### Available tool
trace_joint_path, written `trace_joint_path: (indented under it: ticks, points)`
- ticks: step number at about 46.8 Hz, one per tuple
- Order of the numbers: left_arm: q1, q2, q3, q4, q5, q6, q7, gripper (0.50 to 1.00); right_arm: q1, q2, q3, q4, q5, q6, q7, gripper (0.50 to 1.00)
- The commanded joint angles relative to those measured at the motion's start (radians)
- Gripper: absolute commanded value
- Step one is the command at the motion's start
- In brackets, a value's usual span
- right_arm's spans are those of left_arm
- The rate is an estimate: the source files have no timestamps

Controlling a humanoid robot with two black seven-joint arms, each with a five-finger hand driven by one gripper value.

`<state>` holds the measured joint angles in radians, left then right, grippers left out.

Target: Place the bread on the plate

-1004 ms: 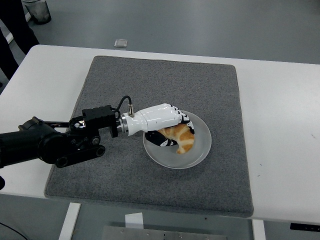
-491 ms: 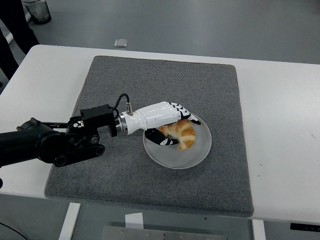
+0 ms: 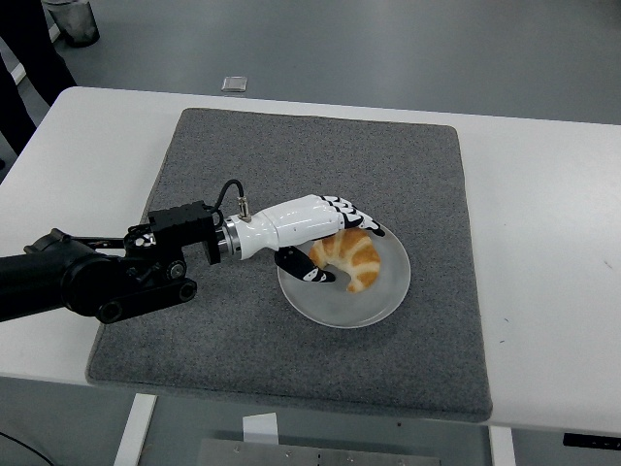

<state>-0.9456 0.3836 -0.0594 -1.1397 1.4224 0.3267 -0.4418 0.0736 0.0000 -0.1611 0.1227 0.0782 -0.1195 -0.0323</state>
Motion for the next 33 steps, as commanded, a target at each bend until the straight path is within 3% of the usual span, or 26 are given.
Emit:
trace_joint_path:
  ticks: [1,13,25,33]
  points:
    - [-0.005,0.024,-0.013,-0.040,-0.033,-0.008,0.000,0.954,0.000,0.000,0.000,0.000,0.000,0.000,0.000,0.952]
    - [-0.042,0.077,-0.082,-0.072,-0.167,-0.058,0.000,0.960,0.000,0.000,-0.001,0.000,0.000,0.000,0.000,0.952]
    - [-0.044,0.106,-0.281,-0.054,-0.522,-0.307,0.002,0.960,0.000,0.000,0.000,0.000,0.000,0.000,0.000,0.952]
    - [-0.041,0.120,-0.330,0.006,-0.692,-0.377,0.002,0.964,0.000,0.000,0.000,0.000,0.000,0.001,0.000,0.952]
